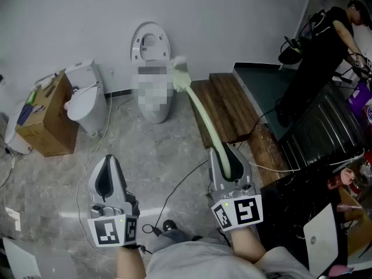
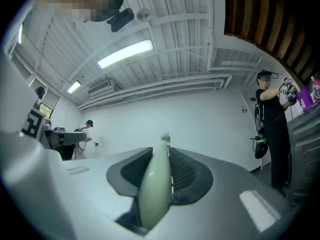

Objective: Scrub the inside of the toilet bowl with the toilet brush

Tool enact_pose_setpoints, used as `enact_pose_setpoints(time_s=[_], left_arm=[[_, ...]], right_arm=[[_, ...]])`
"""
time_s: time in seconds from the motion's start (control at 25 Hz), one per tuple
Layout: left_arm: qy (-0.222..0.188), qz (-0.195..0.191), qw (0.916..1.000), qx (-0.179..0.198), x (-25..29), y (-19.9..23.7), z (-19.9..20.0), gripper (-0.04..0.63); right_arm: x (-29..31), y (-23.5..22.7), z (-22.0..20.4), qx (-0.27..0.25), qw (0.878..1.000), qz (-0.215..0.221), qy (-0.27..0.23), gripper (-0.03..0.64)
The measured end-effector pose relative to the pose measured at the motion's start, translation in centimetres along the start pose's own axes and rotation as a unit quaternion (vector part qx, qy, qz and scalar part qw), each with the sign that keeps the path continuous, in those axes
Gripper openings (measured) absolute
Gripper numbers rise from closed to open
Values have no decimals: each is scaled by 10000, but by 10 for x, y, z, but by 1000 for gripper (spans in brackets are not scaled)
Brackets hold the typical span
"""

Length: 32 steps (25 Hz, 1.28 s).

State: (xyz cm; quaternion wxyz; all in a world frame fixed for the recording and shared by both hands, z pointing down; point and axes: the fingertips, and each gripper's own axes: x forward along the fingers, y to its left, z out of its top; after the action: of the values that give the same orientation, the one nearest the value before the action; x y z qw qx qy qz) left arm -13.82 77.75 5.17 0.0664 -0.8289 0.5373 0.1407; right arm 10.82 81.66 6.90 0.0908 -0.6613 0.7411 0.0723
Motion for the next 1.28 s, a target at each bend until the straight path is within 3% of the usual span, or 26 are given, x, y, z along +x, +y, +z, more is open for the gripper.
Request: enact_pose_setpoints(time_s=[0.64,1.28], left_arm=[[-16,-81,9998,181,-10,5,-1,3],[-238,-367,9985,339,39,58,-6,3]], right_arm=[[-6,15,2,-107,9999,34,-15,101],[58,36,-18,-40,9997,-197,-131,103]])
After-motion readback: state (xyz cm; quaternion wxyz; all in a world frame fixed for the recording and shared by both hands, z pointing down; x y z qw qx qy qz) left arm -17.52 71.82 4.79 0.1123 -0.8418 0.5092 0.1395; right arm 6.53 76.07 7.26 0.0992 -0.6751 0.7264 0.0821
